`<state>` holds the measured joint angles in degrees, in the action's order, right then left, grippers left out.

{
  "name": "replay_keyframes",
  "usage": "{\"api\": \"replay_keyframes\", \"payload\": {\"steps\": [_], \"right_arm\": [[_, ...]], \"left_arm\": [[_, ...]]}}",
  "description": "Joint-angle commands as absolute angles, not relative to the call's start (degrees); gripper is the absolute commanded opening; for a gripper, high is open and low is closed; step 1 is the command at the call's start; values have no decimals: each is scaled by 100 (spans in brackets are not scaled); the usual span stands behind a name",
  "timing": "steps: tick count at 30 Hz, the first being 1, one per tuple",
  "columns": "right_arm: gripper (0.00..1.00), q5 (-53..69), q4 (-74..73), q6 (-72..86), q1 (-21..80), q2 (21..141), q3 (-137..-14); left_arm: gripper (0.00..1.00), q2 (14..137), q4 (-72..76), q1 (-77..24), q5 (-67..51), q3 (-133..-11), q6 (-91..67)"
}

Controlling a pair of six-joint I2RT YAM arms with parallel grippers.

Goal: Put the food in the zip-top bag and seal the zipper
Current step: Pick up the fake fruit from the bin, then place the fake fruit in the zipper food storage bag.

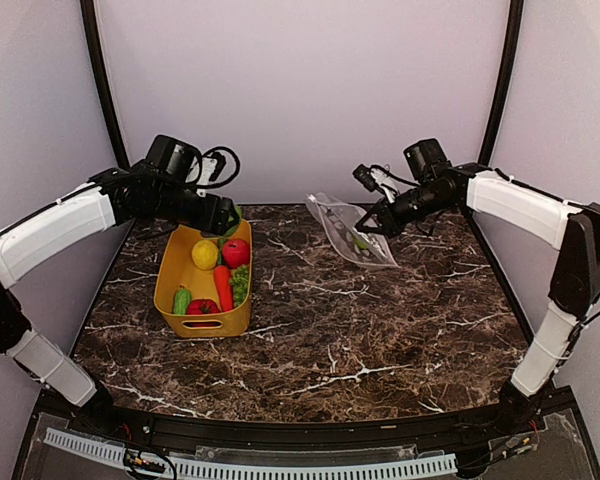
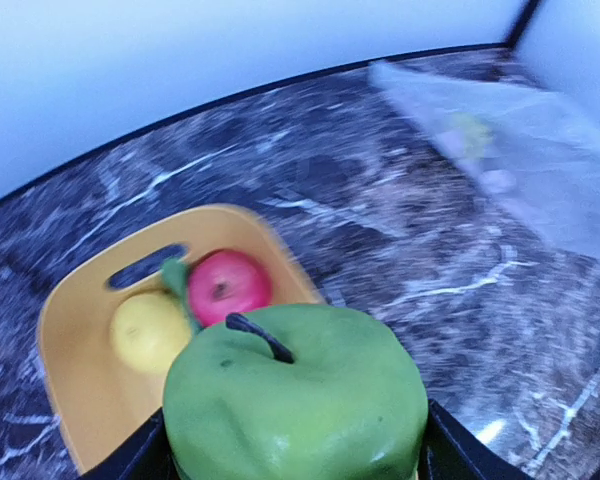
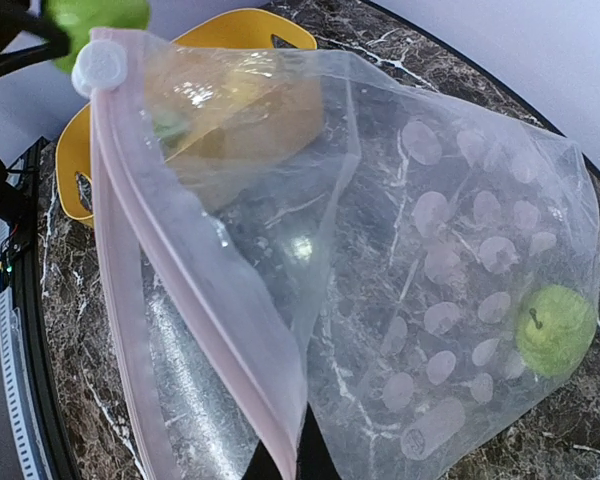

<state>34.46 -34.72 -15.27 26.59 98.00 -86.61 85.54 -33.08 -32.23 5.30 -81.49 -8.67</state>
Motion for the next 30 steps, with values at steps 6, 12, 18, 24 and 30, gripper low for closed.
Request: {"api": "replay_keyframes", "payload": {"steps": [6, 12, 18, 24, 30], "right_arm": [[0, 3241, -3704, -1165, 2722, 10172, -9420], [0, 3101, -3896, -1033, 2750, 10270, -9865], [0, 3169, -4232, -988, 2825, 10549, -10339], [0, 3251, -4469, -901, 2847, 10712, -10622], [0, 3183, -4596, -829, 2848, 10686, -10648]], "left_arm": [[51, 8025, 796, -4506, -1739, -6957, -1273], [49, 8613, 1985, -4818, -1902, -7021, -1629], [45, 9310, 2532, -4922, -1627, -7450, -2058], [45, 9951, 2792, -4940, -1894, -7968, -2618], [45, 10147, 3203, -4970, -1112, -7876, -2866]]}}
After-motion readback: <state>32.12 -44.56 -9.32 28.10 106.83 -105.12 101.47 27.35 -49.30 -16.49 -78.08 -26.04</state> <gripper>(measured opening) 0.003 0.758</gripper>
